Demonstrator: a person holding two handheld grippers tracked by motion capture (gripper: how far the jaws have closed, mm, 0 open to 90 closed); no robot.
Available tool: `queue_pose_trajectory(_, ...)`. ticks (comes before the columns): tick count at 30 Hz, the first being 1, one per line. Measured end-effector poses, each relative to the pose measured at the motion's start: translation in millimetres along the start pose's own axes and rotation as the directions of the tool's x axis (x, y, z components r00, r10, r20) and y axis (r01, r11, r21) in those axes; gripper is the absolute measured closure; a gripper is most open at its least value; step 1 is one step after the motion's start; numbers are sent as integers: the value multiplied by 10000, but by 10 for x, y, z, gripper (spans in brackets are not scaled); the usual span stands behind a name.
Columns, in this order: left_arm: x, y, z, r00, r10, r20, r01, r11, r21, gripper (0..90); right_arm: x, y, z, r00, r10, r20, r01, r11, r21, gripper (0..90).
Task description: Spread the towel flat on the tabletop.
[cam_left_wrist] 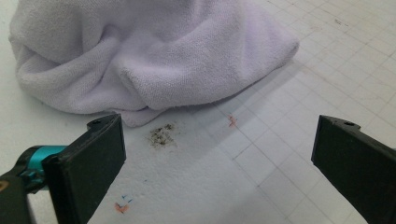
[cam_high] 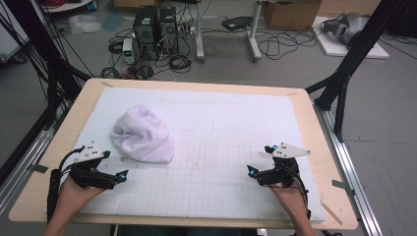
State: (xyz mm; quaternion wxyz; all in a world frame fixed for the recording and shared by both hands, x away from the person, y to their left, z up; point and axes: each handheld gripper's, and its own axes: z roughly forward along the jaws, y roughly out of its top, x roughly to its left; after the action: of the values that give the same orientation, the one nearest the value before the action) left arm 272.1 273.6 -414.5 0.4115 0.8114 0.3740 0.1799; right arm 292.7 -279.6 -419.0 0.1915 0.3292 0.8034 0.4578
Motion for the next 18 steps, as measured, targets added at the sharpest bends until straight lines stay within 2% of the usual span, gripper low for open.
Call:
queue_pose_trajectory(5, -2, -20, -23, 10000, -11, -13, 11, 10000, -2, 34, -12, 0, -5, 9999, 105, 47, -104, 9999, -64, 28)
queue_pose_trajectory(18, -17, -8, -44, 10000, -52, 83, 53, 9999, -152, 34, 11, 3, 5, 10000, -70, -19, 70, 10000, 23, 28)
